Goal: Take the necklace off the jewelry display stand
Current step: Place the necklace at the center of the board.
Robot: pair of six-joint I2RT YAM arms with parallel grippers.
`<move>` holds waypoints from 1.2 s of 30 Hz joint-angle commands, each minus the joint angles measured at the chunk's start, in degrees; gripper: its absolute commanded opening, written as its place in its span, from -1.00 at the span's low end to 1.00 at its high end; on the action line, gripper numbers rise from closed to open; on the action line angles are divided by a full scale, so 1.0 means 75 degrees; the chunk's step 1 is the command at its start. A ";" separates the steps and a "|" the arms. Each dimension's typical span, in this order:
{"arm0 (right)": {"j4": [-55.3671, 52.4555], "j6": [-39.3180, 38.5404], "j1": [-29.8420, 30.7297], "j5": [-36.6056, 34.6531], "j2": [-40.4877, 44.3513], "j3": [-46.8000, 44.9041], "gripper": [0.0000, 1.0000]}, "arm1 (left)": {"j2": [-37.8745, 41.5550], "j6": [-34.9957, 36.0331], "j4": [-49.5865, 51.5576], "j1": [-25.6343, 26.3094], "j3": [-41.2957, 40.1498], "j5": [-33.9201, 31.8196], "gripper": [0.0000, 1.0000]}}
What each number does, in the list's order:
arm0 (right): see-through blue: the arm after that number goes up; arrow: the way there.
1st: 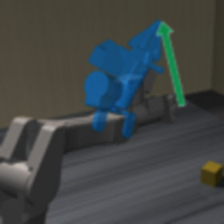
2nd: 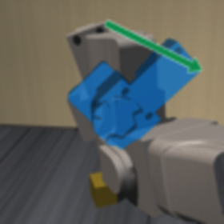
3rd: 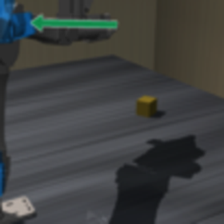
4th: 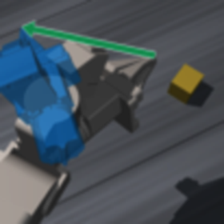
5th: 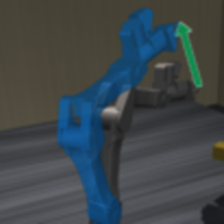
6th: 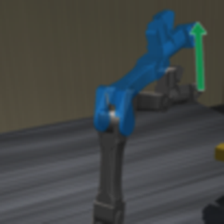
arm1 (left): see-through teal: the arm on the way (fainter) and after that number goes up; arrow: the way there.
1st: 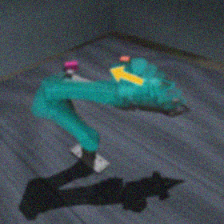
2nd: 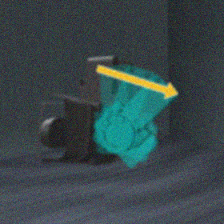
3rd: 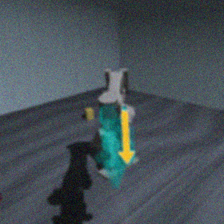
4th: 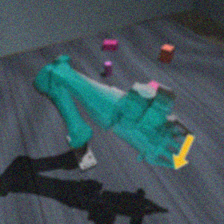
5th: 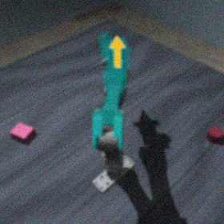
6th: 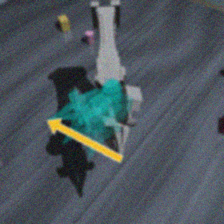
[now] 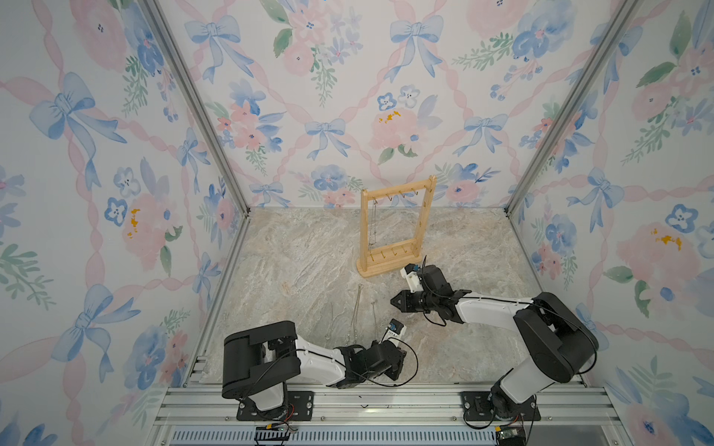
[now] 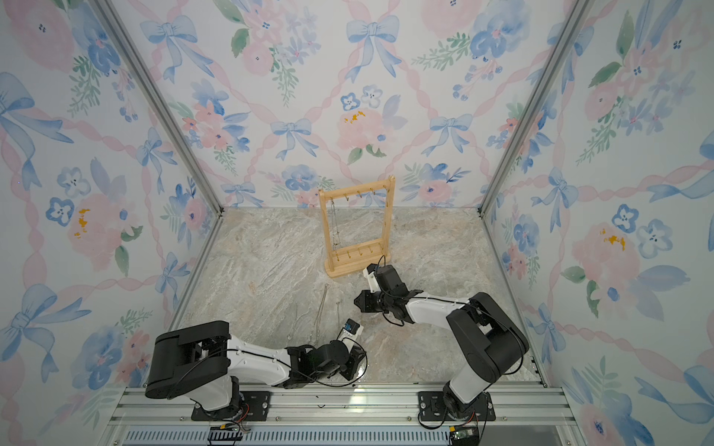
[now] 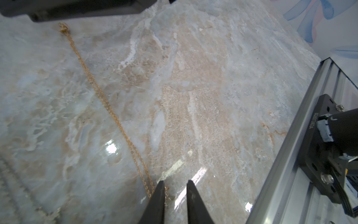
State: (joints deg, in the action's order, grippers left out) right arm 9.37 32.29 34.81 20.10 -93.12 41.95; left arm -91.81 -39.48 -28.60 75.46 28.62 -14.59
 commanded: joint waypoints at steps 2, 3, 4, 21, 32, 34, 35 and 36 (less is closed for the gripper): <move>-0.0475 -0.0184 0.0008 -0.0206 -0.0165 0.0171 -0.70 | 0.0085 -0.0003 0.0183 0.0040 -0.0110 -0.0057 -0.54; -0.0486 -0.0181 0.0000 -0.0206 -0.0169 0.0172 -0.70 | 0.0100 -0.0015 0.0180 0.0046 -0.0122 -0.0049 -0.54; -0.0498 -0.0187 -0.0001 -0.0212 -0.0181 0.0182 -0.71 | 0.0104 -0.0018 0.0188 0.0037 -0.0137 -0.0056 -0.53; 0.0602 -0.0157 -0.0302 -0.0540 0.1016 -0.0733 -0.53 | 0.2156 0.0565 0.0304 -0.0317 -0.0662 -0.0373 0.01; 0.2642 -0.0608 -0.0440 -0.1509 0.3574 -0.2478 -0.37 | 0.4678 0.1488 0.0953 -0.2118 -0.0963 -0.0035 0.62; 0.2958 -0.0714 -0.0445 -0.1625 0.4025 -0.2709 -0.34 | 0.4902 0.1710 0.1044 -0.2282 -0.0927 -0.0152 0.72; 0.3091 -0.0747 -0.0437 -0.1680 0.4254 -0.2790 -0.32 | 0.5017 0.1814 0.1048 -0.2357 -0.0952 -0.0259 0.78; 0.3180 -0.0812 -0.0434 -0.1751 0.4475 -0.2854 -0.31 | 0.5105 0.1890 0.1045 -0.2433 -0.0983 -0.0384 0.82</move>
State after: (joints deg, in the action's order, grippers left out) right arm 27.35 28.67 31.90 9.85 -63.05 21.91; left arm -55.18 -29.10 -22.76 58.43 21.43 -15.92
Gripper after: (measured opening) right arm 0.343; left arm 0.900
